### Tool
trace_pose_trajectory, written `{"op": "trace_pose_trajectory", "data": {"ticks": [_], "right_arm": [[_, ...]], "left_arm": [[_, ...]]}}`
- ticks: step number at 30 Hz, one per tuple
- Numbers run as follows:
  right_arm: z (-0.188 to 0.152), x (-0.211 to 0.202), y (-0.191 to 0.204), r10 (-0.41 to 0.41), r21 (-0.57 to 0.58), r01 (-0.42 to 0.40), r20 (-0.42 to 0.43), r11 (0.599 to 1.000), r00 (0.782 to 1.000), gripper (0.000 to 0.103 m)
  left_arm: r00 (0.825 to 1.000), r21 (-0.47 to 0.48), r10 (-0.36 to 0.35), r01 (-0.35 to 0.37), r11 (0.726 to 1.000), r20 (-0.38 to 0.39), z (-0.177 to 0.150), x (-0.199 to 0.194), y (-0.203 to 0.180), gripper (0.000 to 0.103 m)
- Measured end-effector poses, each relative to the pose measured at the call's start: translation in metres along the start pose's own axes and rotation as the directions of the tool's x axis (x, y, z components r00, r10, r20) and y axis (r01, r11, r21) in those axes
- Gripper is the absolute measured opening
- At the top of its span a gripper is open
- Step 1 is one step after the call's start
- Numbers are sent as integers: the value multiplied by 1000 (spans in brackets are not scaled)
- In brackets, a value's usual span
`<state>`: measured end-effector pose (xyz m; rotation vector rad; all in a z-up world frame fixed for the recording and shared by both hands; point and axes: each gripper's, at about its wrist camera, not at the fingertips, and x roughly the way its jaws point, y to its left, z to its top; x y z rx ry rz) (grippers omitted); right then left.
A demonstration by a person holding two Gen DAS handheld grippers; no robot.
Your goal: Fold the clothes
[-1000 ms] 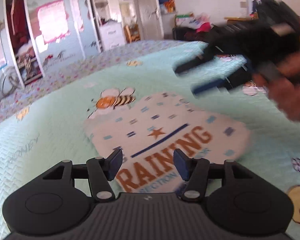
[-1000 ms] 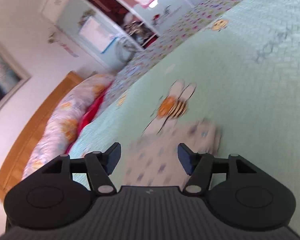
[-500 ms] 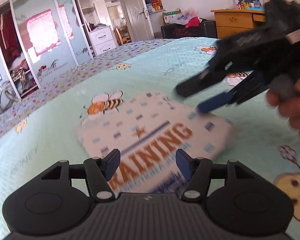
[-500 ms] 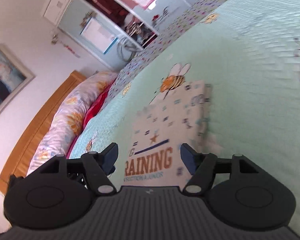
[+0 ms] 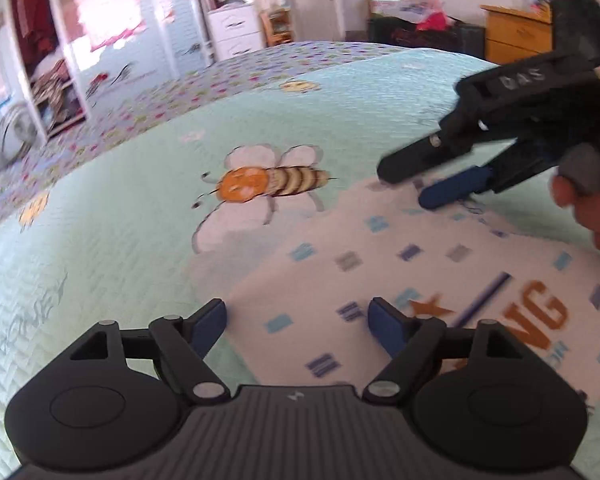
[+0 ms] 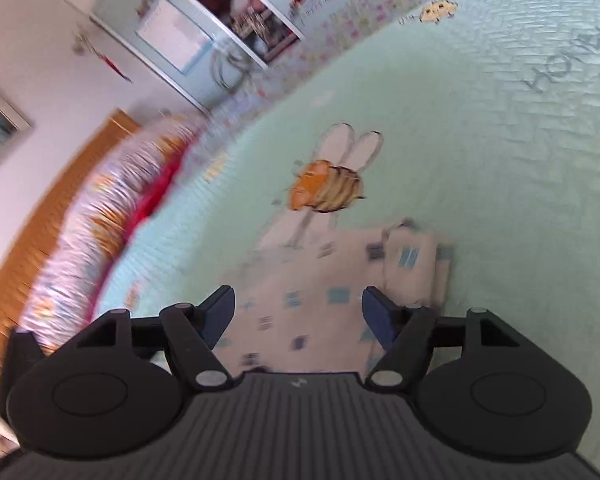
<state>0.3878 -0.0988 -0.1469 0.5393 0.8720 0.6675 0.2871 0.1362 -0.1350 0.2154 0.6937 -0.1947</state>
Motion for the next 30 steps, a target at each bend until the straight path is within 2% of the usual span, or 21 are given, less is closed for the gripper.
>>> {"op": "trace_pose_trajectory", "data": {"ticks": [3,5,6,9,11,14,17,20,22,25,28,30], "right_arm": [[27,6,-7,-11,55,10,25,998,1000,70],[30,-13,5,-5,17,4,64,1000,998,70],[26,-26,12,8,-12,-8,80,1000,997,70],[-8,-75,27,83,-90,-75,91,993,992,72],[-37,-98,30,99,-103,-92,62,990,993,73],[-72,-118,31,31,-125,-23,67,992,997,73],[-85,-125,27,13,-84,-5,100,996,995,73],[-92,-126,16,2,-42,4,148,999,989,73],[-97,-124,-3,11,30,-16,186,999,983,73],[-110,-124,-37,89,170,-137,265,976,960,73],[-126,-122,-60,133,220,-209,316,953,939,72],[-127,-120,-61,146,201,-218,321,955,936,72]], "left_arm": [[1000,-37,25,-25,999,8,2,-11,8,78],[998,-36,40,-39,999,40,2,-28,9,77],[998,-52,22,-19,998,56,0,-37,10,77],[994,-56,-35,40,998,100,-6,-59,2,77],[992,-19,-50,53,998,116,-9,-65,-10,77],[994,37,-46,43,998,101,-9,-59,-26,77],[995,66,-19,12,998,99,3,-48,-27,77],[996,88,3,-11,996,87,17,-33,-12,75],[997,112,19,-27,993,74,25,-23,5,71],[997,128,-76,73,989,24,29,-11,33,63],[984,165,-180,178,970,-7,27,-3,46,58],[973,180,-229,230,956,-30,27,4,50,50]]}}
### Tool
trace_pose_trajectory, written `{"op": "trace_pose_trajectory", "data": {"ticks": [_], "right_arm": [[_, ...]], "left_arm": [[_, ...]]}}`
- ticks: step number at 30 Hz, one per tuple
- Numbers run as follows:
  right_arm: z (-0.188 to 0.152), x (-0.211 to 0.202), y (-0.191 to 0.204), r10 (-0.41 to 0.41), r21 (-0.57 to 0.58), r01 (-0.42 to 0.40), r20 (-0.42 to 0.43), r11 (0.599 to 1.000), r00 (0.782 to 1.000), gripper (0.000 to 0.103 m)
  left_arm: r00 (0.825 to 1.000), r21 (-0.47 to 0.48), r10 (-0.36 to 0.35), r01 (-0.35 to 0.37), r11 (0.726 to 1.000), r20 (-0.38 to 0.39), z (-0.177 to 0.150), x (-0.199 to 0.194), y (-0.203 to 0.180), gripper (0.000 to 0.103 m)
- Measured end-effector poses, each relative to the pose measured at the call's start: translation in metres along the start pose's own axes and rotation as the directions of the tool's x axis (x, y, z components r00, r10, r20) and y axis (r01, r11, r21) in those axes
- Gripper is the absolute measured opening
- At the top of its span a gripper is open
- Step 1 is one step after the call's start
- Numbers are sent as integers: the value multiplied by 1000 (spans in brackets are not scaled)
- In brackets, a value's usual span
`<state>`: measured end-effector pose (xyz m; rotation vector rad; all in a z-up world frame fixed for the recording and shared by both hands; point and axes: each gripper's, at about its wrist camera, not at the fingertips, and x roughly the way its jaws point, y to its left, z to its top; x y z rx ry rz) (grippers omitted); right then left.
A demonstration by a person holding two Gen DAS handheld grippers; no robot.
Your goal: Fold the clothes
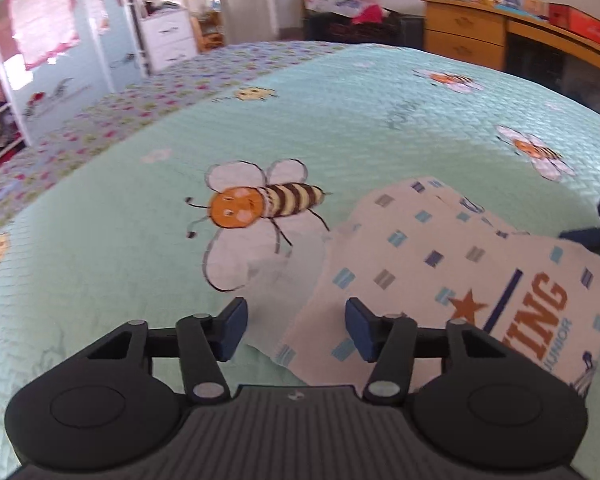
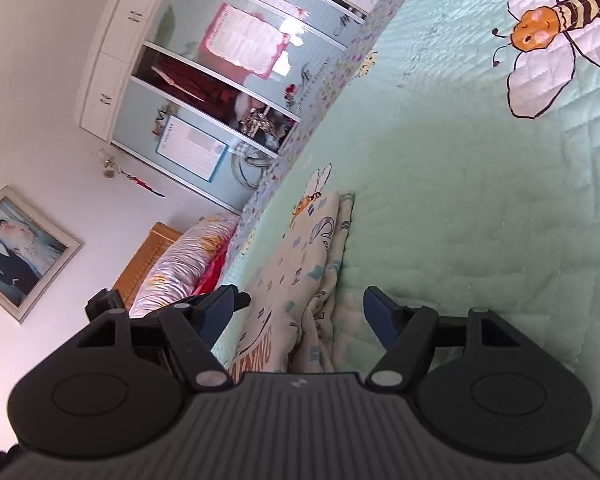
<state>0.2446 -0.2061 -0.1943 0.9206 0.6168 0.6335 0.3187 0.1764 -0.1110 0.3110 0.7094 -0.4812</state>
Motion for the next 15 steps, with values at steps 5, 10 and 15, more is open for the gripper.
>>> {"op": "trace_pose_trajectory", "data": {"ticks": [5,10,15], "right_arm": [[-1,7,2,-5,-38,4,-15,999,1000,73],[-2,8,1,1,-33,-2,-11,999,1000,73],[-3,8,-1,3,-35,-4,-7,999,1000,73]], "left_arm": [[995,-72,-104,104,992,4,3,12,21,41],[993,-26,-116,116,993,-21,6,17,21,41],[988,-1,-142,142,990,-51,6,18,21,19]]}}
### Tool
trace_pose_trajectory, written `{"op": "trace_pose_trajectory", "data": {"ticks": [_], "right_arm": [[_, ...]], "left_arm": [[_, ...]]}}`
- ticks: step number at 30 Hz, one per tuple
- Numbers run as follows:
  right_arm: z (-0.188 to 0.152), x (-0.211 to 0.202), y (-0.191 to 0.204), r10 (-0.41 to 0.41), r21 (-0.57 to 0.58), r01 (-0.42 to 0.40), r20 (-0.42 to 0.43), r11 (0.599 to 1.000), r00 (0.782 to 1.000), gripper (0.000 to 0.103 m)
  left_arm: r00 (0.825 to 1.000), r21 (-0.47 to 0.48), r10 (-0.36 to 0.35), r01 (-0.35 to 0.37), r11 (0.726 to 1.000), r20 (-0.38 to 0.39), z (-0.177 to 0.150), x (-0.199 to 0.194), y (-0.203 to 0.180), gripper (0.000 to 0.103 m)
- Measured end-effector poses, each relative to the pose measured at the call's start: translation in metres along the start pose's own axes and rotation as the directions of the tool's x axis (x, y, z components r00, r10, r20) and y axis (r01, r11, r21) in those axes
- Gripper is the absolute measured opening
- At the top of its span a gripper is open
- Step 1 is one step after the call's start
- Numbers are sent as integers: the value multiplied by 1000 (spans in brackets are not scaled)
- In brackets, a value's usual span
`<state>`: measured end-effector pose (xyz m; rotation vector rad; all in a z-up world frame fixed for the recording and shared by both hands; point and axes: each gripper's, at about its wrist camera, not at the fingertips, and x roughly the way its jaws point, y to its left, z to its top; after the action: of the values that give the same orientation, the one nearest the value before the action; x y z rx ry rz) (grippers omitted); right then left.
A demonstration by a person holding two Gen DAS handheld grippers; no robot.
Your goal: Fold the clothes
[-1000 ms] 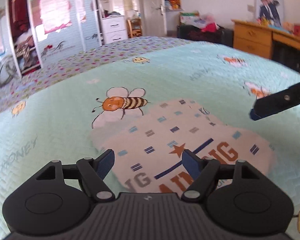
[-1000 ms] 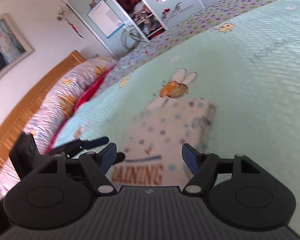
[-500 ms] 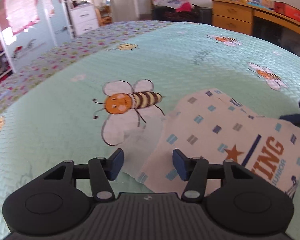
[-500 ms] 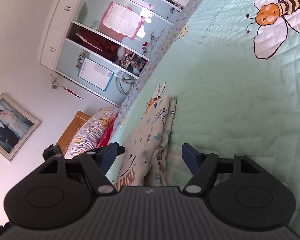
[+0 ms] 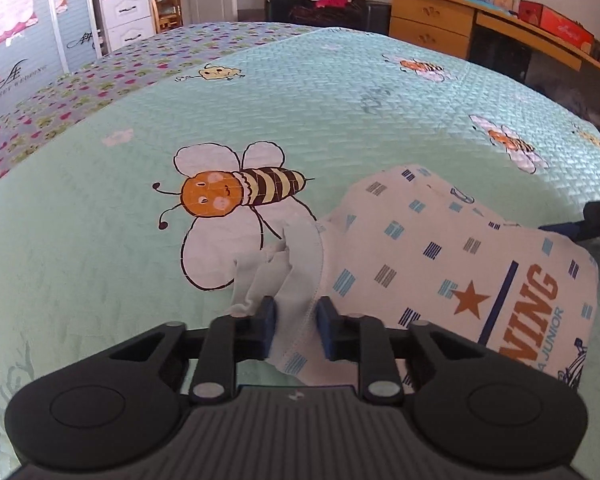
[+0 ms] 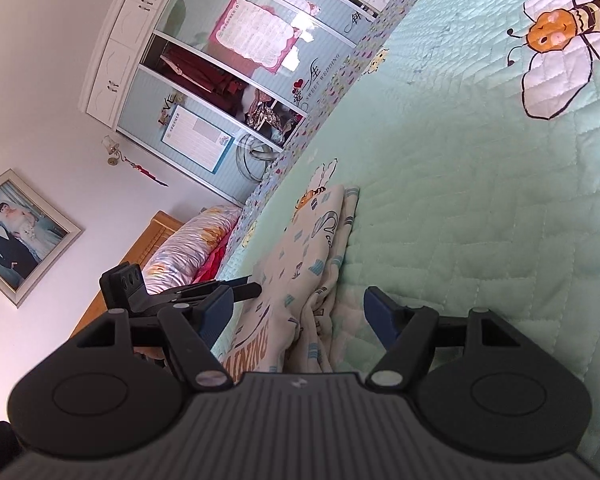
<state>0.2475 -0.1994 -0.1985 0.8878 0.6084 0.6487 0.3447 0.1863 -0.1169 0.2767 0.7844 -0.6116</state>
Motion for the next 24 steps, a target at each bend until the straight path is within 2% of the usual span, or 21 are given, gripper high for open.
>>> {"op": "trace_pose_trajectory", "data": {"ticks": [3,9,12,15,17,19,20,21,23,24], "right_arm": [[0,0,0,0,-1,0,2,1000,1000,73],[-1,1,0,-2,-6,2,4,1000,1000,73],[-1,1,-1,-2,-7,2,5,1000,1000,73],[0,2,-1,-3,-11,3,4,1000,1000,73],[0,2,-2,-4,-14,4,4,1000,1000,73],[0,2,-1,-4,-14,4,4,1000,1000,73],[0,2,-2,-3,-13,3,5,1000,1000,73],[1,2,-2,-2,-12,2,5,1000,1000,73],[1,2,-1,-2,-13,2,4,1000,1000,73],[1,2,-1,0,-11,0,5,1000,1000,73]], "left_arm": [[1000,1,-15,15,1000,4,0,-1,2,13],[998,-44,-27,29,999,53,-1,-10,11,11],[997,-115,8,1,993,82,-3,-9,23,11],[995,-243,62,-41,969,77,-9,2,42,11],[996,-318,35,-8,948,77,-16,7,50,11],[995,-314,43,-13,949,89,-17,4,45,13],[994,-290,64,-36,956,89,-15,1,40,21],[992,-270,89,-63,961,87,-13,-3,35,41],[985,-254,131,-100,962,109,-11,-18,29,59],[983,-251,131,-95,963,130,-11,-26,26,60]]}}
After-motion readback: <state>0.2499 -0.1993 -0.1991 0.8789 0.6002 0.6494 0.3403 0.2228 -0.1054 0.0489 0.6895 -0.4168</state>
